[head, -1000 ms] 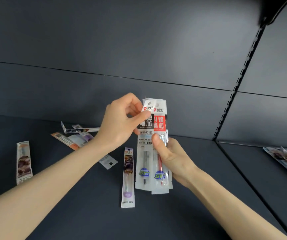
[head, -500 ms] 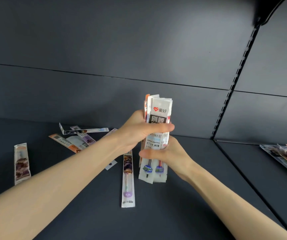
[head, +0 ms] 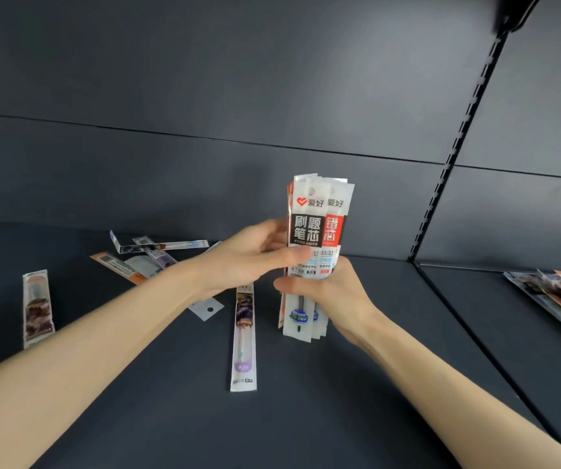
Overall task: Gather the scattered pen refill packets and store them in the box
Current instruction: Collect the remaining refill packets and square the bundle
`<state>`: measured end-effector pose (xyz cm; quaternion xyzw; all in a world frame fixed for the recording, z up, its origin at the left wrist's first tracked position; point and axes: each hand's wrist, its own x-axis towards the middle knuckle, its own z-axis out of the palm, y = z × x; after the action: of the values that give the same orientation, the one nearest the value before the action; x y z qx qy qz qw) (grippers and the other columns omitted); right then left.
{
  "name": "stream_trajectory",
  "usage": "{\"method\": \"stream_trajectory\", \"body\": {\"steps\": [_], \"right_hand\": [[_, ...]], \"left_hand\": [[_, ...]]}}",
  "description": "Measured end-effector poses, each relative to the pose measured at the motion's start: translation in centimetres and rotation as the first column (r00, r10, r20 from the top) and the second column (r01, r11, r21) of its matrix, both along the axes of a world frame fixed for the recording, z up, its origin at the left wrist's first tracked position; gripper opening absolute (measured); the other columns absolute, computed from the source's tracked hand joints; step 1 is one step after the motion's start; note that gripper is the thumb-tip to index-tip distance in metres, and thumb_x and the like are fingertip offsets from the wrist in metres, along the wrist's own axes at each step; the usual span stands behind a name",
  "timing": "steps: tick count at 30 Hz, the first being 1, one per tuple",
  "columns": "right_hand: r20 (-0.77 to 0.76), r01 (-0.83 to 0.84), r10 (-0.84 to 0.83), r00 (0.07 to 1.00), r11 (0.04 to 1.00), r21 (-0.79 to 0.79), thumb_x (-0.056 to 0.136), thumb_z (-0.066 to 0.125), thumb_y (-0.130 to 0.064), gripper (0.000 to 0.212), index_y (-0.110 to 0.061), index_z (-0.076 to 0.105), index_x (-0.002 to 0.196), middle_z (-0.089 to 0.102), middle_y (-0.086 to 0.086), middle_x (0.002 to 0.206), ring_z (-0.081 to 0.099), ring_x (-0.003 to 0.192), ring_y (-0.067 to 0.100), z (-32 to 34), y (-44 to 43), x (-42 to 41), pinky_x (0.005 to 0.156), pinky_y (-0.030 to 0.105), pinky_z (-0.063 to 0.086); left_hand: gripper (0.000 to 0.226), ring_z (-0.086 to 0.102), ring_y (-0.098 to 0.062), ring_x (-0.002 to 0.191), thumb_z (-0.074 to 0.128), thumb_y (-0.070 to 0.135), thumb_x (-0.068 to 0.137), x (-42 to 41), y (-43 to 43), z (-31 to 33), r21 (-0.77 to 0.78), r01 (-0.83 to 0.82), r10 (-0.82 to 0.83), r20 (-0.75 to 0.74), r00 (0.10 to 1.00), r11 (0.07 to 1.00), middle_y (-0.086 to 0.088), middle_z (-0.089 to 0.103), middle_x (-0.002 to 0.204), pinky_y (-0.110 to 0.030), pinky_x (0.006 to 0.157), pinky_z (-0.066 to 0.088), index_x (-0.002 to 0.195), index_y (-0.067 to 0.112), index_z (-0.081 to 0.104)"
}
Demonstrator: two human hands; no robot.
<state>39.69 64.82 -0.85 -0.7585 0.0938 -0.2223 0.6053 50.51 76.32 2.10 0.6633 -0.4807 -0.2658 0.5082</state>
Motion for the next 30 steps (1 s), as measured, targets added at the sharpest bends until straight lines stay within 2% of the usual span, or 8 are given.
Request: {"method": "stream_trajectory", "body": {"steps": [3, 5, 10, 16, 19, 23, 27, 30], "right_hand": [[-0.038, 0.039, -0.039, 0.999, 0.999, 0.012, 0.072, 0.074, 0.001, 0.014, -0.007, 0.069, 0.082, 0.072, 0.004, 0.075, 0.069, 0.071, 0.017, 0.0, -0.6, -0.4, 0.071, 0.031, 0.058], [-0.057, 0.048, -0.045, 0.997, 0.998, 0.040, 0.073, 0.074, -0.001, 0.012, -0.009, 0.067, 0.078, 0.071, 0.002, 0.066, 0.069, 0.064, 0.015, 0.0, -0.7, -0.5, 0.065, 0.027, 0.057], [-0.081, 0.020, -0.016, 0.997, 0.999, 0.048, 0.075, 0.074, -0.003, 0.016, -0.015, 0.064, 0.080, 0.069, 0.000, 0.067, 0.069, 0.062, 0.012, 0.0, -0.1, -0.5, 0.065, 0.026, 0.058], [-0.102, -0.042, 0.046, 0.994, 0.998, 0.047, 0.076, 0.073, -0.002, 0.016, -0.013, 0.066, 0.086, 0.070, 0.001, 0.072, 0.068, 0.066, 0.014, 0.2, 1.2, -0.3, 0.072, 0.031, 0.058], [-0.106, -0.057, 0.066, 0.992, 0.995, 0.086, 0.076, 0.072, -0.001, 0.016, -0.014, 0.068, 0.084, 0.070, 0.003, 0.073, 0.067, 0.065, 0.015, 0.3, 1.8, 0.2, 0.070, 0.034, 0.056], [-0.121, -0.124, 0.143, 0.982, 0.981, 0.150, 0.074, 0.075, -0.007, 0.016, -0.013, 0.068, 0.087, 0.071, 0.005, 0.079, 0.068, 0.072, 0.017, 0.5, 2.9, 1.8, 0.070, 0.032, 0.052], [-0.043, -0.267, 0.293, 0.955, 0.916, 0.300, 0.078, 0.067, -0.006, 0.026, -0.010, 0.069, 0.103, 0.072, 0.012, 0.105, 0.069, 0.096, 0.026, 1.1, 5.0, 4.5, 0.084, 0.037, 0.055], [-0.027, -0.211, 0.235, 0.972, 0.914, 0.348, 0.076, 0.069, -0.009, 0.036, 0.001, 0.062, 0.110, 0.067, 0.024, 0.109, 0.067, 0.096, 0.035, 1.1, 7.1, 7.4, 0.089, 0.050, 0.054]], "left_hand": [[0.058, 0.059, -0.003, 0.101, 0.066, 0.066, 0.068, 0.3, 3.1, -1.9, 0.082, -0.269, 0.234, 0.297, 0.926, 0.960, 0.016, 0.063, 0.107, -0.023, 0.090, 0.046, 0.111, 0.028, 0.062], [0.054, 0.052, -0.004, 0.096, 0.062, 0.071, 0.065, -0.5, 5.2, -3.3, 0.210, -0.352, 0.209, 0.499, 0.841, 0.912, 0.021, 0.053, 0.104, -0.020, 0.081, 0.041, 0.106, 0.037, 0.062], [0.036, 0.050, -0.006, 0.090, 0.064, 0.060, 0.074, -2.5, 7.1, -4.4, 0.318, -0.432, 0.147, 0.638, 0.756, 0.844, 0.015, 0.046, 0.104, -0.017, 0.070, 0.037, 0.105, 0.042, 0.060], [0.040, 0.059, -0.007, 0.063, 0.074, 0.023, 0.074, -1.9, 7.1, -3.9, 0.292, -0.459, 0.329, 0.401, 0.855, 0.839, 0.004, 0.067, 0.078, -0.027, 0.063, 0.049, 0.110, 0.024, 0.054], [0.021, 0.060, -0.010, 0.060, 0.075, 0.014, 0.072, -1.0, 7.4, -3.9, 0.228, -0.487, 0.417, 0.295, 0.860, 0.843, -0.005, 0.072, 0.075, -0.031, 0.068, 0.052, 0.092, 0.012, 0.068], [0.009, 0.060, -0.007, 0.058, 0.076, 0.010, 0.073, 0.3, 8.8, -3.3, 0.005, -0.531, 0.529, 0.080, 0.845, 0.847, -0.007, 0.069, 0.070, -0.014, 0.059, 0.047, 0.079, 0.011, 0.070], [0.008, 0.061, -0.011, 0.059, 0.076, 0.006, 0.075, 1.8, 10.1, -2.6, -0.112, -0.468, 0.464, -0.061, 0.884, 0.877, -0.010, 0.070, 0.067, -0.016, 0.061, 0.050, 0.082, 0.008, 0.074], [0.014, 0.064, -0.009, 0.066, 0.067, 0.007, 0.083, 4.0, 11.7, -2.4, -0.124, -0.363, 0.365, -0.007, 0.931, 0.924, 0.003, 0.075, 0.074, -0.015, 0.062, 0.051, 0.087, 0.017, 0.076]]}}
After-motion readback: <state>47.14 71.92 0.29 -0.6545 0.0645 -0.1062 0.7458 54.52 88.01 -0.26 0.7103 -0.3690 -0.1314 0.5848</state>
